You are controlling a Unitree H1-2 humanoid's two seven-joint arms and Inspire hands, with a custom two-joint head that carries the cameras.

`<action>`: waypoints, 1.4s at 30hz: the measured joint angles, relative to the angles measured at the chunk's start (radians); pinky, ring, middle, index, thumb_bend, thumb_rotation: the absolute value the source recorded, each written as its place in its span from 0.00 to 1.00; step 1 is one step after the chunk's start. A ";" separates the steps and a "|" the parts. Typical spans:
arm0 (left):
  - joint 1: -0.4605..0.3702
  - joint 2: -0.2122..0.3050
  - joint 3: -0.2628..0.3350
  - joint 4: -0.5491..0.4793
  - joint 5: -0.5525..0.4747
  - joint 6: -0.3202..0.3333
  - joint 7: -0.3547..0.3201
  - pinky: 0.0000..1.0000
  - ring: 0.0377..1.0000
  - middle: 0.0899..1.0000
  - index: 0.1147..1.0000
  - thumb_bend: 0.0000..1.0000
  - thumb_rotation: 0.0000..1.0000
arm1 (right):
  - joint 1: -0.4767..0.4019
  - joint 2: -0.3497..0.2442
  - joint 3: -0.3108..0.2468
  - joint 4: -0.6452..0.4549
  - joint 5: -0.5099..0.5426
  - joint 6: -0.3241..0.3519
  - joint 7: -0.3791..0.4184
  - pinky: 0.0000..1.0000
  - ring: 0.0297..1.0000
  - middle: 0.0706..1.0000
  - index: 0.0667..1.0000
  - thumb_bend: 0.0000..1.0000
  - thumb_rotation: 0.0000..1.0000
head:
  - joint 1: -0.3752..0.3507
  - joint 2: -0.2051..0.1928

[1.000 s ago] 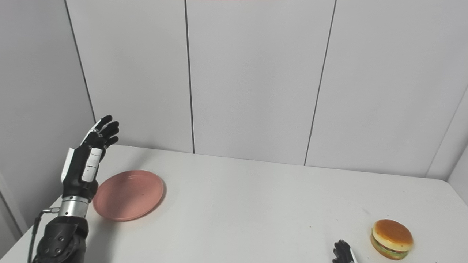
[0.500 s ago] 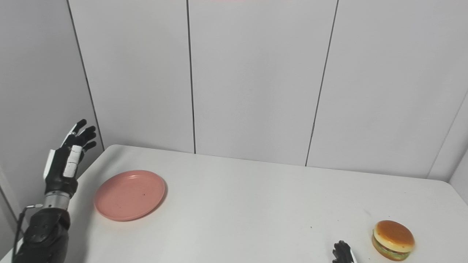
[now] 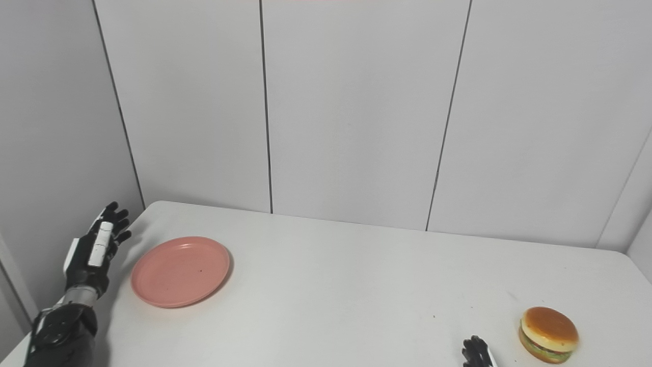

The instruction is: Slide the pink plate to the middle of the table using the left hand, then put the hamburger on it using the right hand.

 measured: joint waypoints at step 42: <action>-0.067 0.004 -0.118 0.178 0.039 -0.021 -0.069 0.79 0.91 0.88 0.88 0.95 0.82 | 0.017 -0.008 0.024 -0.027 -0.045 0.005 -0.027 1.00 0.94 0.93 0.93 0.89 0.93 | -0.037 0.029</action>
